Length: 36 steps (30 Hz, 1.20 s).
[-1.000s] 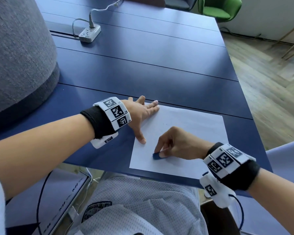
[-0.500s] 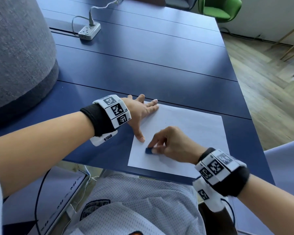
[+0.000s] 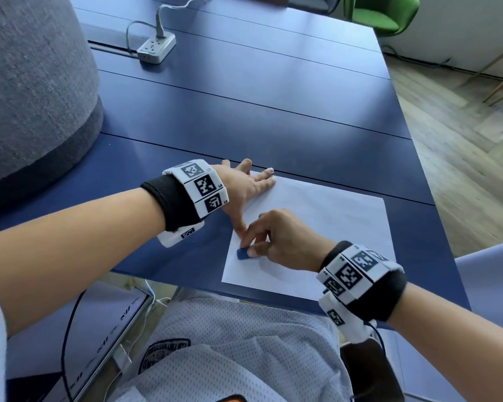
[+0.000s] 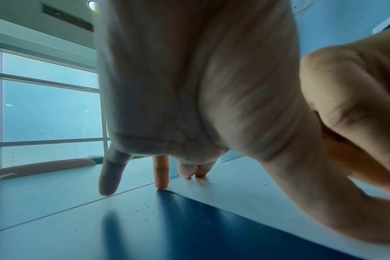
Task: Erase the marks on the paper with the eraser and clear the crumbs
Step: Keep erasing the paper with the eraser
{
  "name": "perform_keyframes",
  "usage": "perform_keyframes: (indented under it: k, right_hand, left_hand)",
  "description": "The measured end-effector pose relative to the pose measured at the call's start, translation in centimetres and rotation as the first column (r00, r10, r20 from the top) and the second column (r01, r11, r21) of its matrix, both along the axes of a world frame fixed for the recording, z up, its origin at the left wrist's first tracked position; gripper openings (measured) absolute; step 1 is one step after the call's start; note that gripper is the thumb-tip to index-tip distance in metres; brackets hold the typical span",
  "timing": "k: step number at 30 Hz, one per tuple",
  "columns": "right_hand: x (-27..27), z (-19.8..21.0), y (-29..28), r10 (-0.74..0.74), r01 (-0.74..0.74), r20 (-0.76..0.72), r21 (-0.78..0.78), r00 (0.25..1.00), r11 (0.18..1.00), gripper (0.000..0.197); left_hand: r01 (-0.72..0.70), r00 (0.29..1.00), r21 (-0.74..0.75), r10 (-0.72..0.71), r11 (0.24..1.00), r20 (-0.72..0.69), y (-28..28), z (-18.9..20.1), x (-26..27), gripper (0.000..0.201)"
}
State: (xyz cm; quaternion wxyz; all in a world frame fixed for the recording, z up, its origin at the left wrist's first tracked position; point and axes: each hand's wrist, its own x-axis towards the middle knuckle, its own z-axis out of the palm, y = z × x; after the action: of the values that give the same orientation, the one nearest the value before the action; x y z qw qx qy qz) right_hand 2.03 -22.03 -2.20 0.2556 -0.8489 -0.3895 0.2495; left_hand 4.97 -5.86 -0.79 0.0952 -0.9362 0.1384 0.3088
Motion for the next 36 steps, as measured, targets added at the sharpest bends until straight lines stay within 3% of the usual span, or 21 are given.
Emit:
perform_keyframes:
  k: [4, 8, 13, 18, 22, 25, 27, 31, 33, 36]
  right_hand:
    - [-0.8, 0.3, -1.1, 0.135, -0.141, -0.088, -0.068, 0.987, 0.988, 0.014]
    - [0.8, 0.1, -1.9, -0.043, 0.043, -0.023, 0.01, 0.999, 0.999, 0.014]
    - [-0.1, 0.5, -3.0, 0.099, -0.108, -0.097, -0.094, 0.99, 0.99, 0.015]
    - [2.0, 0.0, -3.2, -0.058, 0.059, 0.035, -0.021, 0.998, 0.998, 0.017]
    - [1.0, 0.5, -3.8, 0.086, -0.095, -0.086, -0.108, 0.993, 0.99, 0.016]
    - [2.2, 0.1, -3.6, -0.051, 0.052, 0.032, -0.046, 0.998, 0.998, 0.016]
    - [2.0, -0.2, -3.9, -0.084, 0.085, 0.029, -0.02, 0.996, 0.996, 0.016]
    - [0.7, 0.6, -4.2, 0.05, -0.059, -0.07, -0.132, 0.996, 0.989, 0.014]
    - [2.1, 0.9, -3.3, -0.009, 0.003, -0.044, -0.129, 0.999, 0.992, 0.014]
    - [6.1, 0.7, -2.4, -0.227, 0.228, 0.018, -0.063, 0.974, 0.972, 0.012]
  left_hand:
    - [-0.015, 1.0, -0.019, 0.014, 1.0, -0.007, 0.1, -0.1, -0.1, 0.142]
    - [-0.012, 1.0, -0.026, 0.012, 1.0, 0.0, 0.3, -0.2, 0.1, 0.143]
    - [-0.012, 1.0, -0.029, 0.011, 1.0, -0.01, 0.3, -0.2, 0.1, 0.143]
    - [-0.011, 1.0, -0.028, 0.011, 1.0, -0.011, 0.2, -0.2, 0.1, 0.143]
    - [-0.008, 1.0, -0.027, 0.008, 1.0, -0.013, 0.3, -0.2, 0.1, 0.142]
    - [-0.006, 1.0, -0.019, 0.006, 1.0, -0.011, 0.3, -0.1, 0.2, 0.142]
    - [-0.008, 1.0, -0.022, 0.007, 1.0, -0.014, 0.3, -0.1, 0.1, 0.143]
    - [-0.002, 1.0, -0.022, 0.002, 1.0, -0.021, 0.3, -0.2, 0.1, 0.143]
    - [-0.002, 1.0, -0.009, 0.002, 1.0, -0.03, 0.1, -0.1, 0.1, 0.142]
    - [-0.008, 0.999, -0.012, 0.008, 1.0, -0.039, 0.0, 0.0, 0.1, 0.142]
